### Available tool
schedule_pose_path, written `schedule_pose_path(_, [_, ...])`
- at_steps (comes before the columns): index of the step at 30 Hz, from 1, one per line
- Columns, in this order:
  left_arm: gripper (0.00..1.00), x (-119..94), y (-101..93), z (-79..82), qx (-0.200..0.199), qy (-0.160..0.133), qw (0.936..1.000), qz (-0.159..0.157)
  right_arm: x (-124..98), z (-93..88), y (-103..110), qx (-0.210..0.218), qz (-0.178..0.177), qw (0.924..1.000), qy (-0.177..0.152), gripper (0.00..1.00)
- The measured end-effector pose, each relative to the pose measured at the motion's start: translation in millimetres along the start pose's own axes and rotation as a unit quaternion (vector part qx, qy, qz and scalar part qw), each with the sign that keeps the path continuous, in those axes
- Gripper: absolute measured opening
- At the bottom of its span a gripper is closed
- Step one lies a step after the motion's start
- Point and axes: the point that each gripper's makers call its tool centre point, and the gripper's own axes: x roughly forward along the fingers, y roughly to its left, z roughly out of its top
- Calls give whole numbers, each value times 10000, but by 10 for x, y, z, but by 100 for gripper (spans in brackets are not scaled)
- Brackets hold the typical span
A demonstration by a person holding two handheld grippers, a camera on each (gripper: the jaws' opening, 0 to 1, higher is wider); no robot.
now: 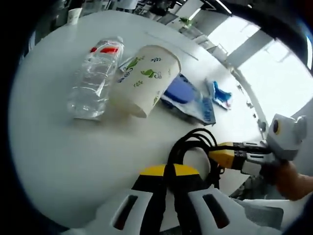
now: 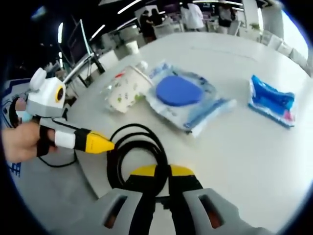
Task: Arrange the tabletop items into an orderly group along one side of the table until the central work area is clear of visible clutter.
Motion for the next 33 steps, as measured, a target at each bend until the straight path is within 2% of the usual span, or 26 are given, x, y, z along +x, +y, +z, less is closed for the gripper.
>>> schedule_pose_path(3, [0, -21, -56, -22, 319, 29, 9995, 50, -60, -1, 21, -45, -22, 10000, -51, 4])
schedule_pose_path(9, [0, -121, -114, -5, 217, -172, 9996, -7, -195, 95, 57, -131, 13, 9996, -255, 4])
schedule_pose_path(15, [0, -190, -242, -9, 317, -270, 9991, -79, -351, 139, 71, -261, -25, 9987, -437, 4])
schedule_pose_path(19, [0, -196, -334, 48, 277, -356, 9988, -172, -429, 145, 5, -171, -76, 9984, -527, 3])
schedule_pose_path(25, [0, -183, -537, 170, 585, -440, 9969, -297, -577, 213, -102, -18, -202, 9969, -754, 3])
schedule_pose_path(33, [0, -144, -765, 285, 793, -507, 9945, -464, -754, 296, -263, 70, -370, 9941, -1018, 4])
